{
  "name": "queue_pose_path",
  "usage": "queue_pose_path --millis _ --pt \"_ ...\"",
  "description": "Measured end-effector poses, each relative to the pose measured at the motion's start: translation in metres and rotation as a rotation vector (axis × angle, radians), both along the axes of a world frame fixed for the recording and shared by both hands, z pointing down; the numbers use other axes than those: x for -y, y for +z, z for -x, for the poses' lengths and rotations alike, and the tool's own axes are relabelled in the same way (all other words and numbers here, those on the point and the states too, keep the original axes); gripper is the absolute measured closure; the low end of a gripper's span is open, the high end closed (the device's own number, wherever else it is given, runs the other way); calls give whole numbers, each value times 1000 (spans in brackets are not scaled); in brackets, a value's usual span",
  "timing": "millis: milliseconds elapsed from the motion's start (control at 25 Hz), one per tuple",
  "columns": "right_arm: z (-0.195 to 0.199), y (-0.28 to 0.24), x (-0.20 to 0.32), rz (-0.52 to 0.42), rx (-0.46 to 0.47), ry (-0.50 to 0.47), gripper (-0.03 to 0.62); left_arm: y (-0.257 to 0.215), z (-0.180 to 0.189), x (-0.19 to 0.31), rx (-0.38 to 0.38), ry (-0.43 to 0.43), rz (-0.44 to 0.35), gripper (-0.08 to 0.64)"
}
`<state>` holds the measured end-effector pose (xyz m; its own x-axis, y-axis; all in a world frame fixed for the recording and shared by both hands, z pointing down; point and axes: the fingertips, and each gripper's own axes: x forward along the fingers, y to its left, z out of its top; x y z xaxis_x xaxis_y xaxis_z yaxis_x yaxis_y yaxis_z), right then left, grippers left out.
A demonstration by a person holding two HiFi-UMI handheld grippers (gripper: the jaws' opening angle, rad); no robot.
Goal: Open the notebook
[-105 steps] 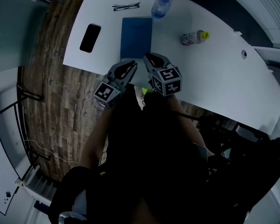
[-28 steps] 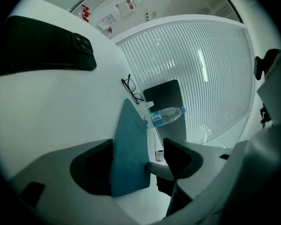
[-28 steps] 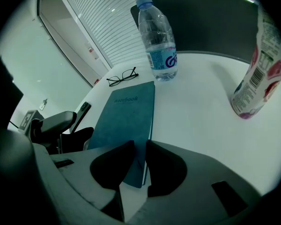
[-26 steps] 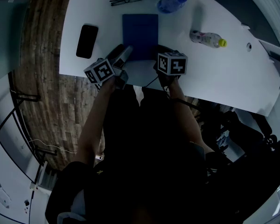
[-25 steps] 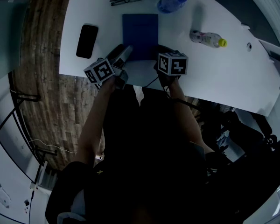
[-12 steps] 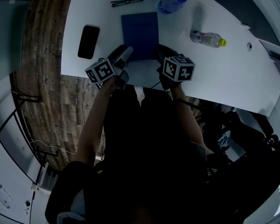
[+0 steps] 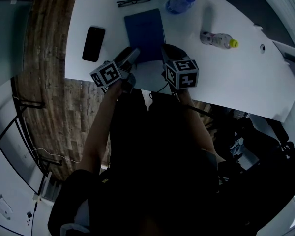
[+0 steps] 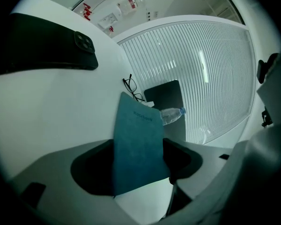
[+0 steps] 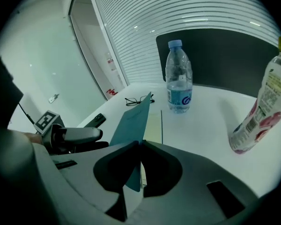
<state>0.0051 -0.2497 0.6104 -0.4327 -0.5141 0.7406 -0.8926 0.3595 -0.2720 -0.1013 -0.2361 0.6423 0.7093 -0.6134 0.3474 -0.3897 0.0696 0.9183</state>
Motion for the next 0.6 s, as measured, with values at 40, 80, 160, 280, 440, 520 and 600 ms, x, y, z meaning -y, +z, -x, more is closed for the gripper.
queue_pose_path --millis 40,80,160,280,440,520,600 --pt "1 -4 2 -12 11 -6 549 0 0 0 -3 1 -1 244" --pt "3 -8 3 -26 13 -16 549 -1 -1 0 -6 6 -3 244" --pt "9 -15 4 -52 4 -43 549 -2 -2 0 -17 8 -2 244" --pt "14 -21 5 -65 4 -58 549 0 0 1 -23 -1 4 244" --pt "19 -29 5 -82 16 -77 549 0 -1 1 -22 7 -1 247" --pt "23 -32 4 -89 27 -85 551 0 -1 1 -28 14 -2 247" --pt "25 -34 4 -93 31 -93 551 0 -1 -1 -25 32 -8 245"
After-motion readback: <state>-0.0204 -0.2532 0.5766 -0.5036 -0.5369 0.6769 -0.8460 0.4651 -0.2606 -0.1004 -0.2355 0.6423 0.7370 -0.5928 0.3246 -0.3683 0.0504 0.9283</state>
